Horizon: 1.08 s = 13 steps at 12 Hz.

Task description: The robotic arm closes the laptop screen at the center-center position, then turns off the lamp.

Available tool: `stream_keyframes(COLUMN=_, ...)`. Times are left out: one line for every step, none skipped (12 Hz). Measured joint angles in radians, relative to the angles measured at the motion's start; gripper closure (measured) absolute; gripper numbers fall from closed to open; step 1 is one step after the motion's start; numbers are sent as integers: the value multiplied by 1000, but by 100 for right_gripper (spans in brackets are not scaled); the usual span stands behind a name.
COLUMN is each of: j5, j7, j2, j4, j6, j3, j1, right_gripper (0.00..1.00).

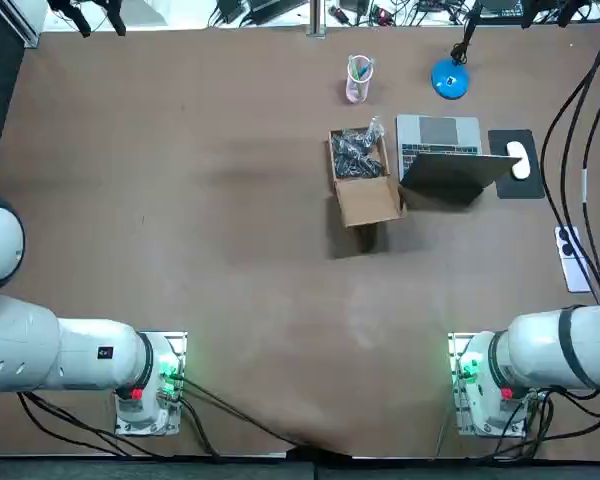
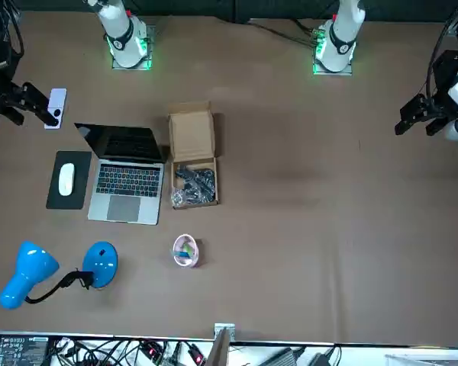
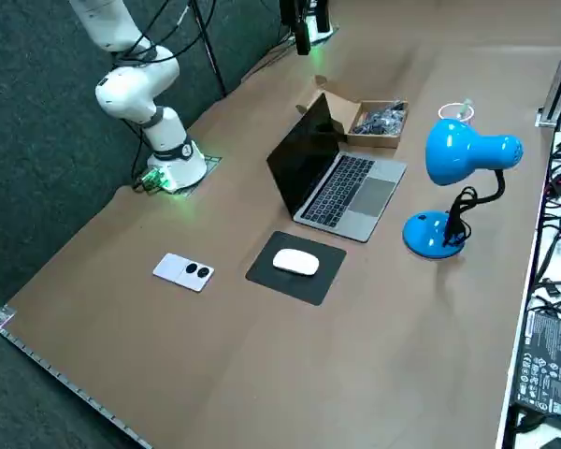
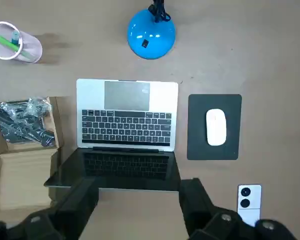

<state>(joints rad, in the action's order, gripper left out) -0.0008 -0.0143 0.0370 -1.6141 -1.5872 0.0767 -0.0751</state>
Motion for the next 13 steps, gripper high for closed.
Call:
stream_keyframes(j5=0, j7=0, j2=0, j4=0, j6=0, j3=0, j1=0, right_gripper=0)
stream_keyframes(j5=0, j7=0, j2=0, j4=0, j6=0, j3=0, j1=0, right_gripper=0)
stream_keyframes(j5=0, j7=0, j2=0, j4=0, j6=1, j3=0, j1=0, right_gripper=0)
stream_keyframes(j5=0, j7=0, j2=0, j4=0, j6=1, j3=0, j1=0, right_gripper=0)
stream_keyframes(j5=0, j7=1, j2=1, j4=0, j6=3, j3=0, j1=0, right_gripper=0)
stream_keyframes(j5=0, j7=1, j2=3, j4=0, j6=9, j3=0, j1=1, right_gripper=0)
stream_keyframes(j5=0, j7=1, j2=7, j4=-1, j6=17, j3=1, j1=2, right_gripper=0)
stream_keyframes(j5=0, j7=2, j2=22, j4=-1, j6=39, j3=1, j1=6, right_gripper=0)
stream_keyframes(j5=0, j7=3, j2=34, j4=-2, j6=56, j3=1, j1=13, right_gripper=0)
stream_keyframes(j5=0, j7=3, j2=50, j4=-9, j6=72, j3=1, j1=21, right_gripper=0)
stream_keyframes(j5=0, j7=3, j2=74, j4=-26, j6=82, j3=2, j1=29, right_gripper=7)
stream_keyframes(j5=0, j7=3, j2=104, j4=-55, j6=88, j3=2, j1=39, right_gripper=7)
stream_keyframes(j5=0, j7=3, j2=142, j4=-95, j6=89, j3=2, j1=49, right_gripper=8)
